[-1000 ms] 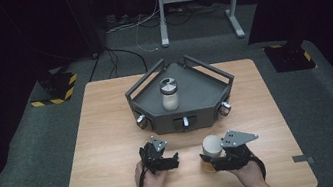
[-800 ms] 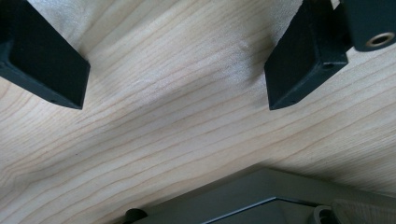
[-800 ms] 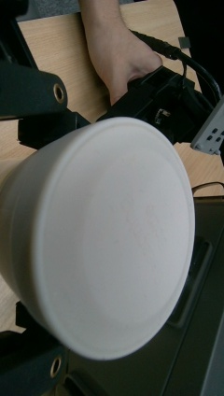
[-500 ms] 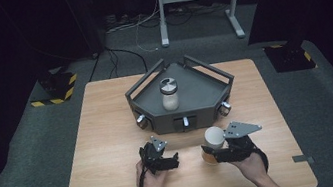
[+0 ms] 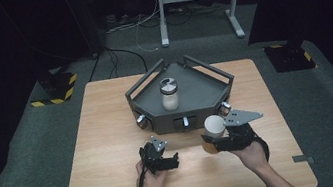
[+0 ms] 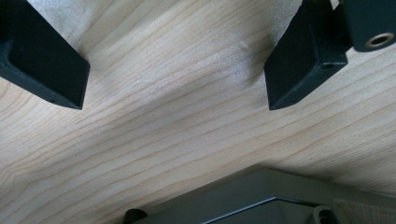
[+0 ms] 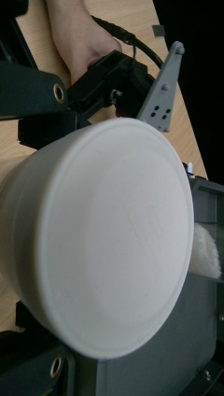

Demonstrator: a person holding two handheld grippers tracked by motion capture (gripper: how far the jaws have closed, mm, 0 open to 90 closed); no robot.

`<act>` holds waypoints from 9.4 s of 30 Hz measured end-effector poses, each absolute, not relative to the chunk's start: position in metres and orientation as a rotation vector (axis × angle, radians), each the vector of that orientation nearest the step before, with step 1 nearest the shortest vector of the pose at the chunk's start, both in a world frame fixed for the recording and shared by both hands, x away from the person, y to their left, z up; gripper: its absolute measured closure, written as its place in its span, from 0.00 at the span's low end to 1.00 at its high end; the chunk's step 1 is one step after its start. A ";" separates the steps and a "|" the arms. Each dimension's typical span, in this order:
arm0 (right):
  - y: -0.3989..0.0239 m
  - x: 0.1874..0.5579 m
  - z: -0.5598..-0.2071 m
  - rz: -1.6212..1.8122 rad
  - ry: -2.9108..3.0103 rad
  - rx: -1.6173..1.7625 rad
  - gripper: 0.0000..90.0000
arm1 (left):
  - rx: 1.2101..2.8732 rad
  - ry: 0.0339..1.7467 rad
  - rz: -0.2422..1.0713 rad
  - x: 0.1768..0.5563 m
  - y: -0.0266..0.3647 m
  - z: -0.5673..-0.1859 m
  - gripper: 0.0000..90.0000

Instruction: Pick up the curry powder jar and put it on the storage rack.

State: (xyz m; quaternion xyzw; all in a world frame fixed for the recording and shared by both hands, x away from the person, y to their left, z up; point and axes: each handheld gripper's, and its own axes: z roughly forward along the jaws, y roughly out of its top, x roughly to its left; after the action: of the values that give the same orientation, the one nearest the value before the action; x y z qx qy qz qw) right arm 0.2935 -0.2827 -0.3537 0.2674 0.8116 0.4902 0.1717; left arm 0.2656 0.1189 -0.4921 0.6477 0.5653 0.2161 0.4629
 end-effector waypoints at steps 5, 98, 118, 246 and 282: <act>-0.283 0.300 -0.343 1.395 2.291 0.763 0.39 | 1.593 1.389 0.531 0.266 0.119 -0.492 0.08; -0.226 0.407 -0.300 1.301 2.160 0.992 0.39 | 1.588 1.390 0.535 0.265 0.119 -0.493 0.08; -0.226 0.406 -0.300 1.286 2.174 0.965 0.39 | 1.593 1.388 0.536 0.265 0.119 -0.492 0.08; -0.310 0.326 -0.379 1.270 2.212 1.079 0.15 | 1.578 1.394 0.537 0.264 0.118 -0.493 0.09; -0.312 0.306 -0.440 1.151 2.246 1.200 0.15 | 1.579 1.394 0.538 0.264 0.118 -0.493 0.09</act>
State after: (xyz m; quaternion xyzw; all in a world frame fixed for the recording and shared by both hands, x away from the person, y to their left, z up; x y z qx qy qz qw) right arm 0.3056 -0.3119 -0.4399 0.4229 0.7916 0.4057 0.1728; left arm 0.2642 0.1179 -0.4931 0.6431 0.5675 0.2189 0.4652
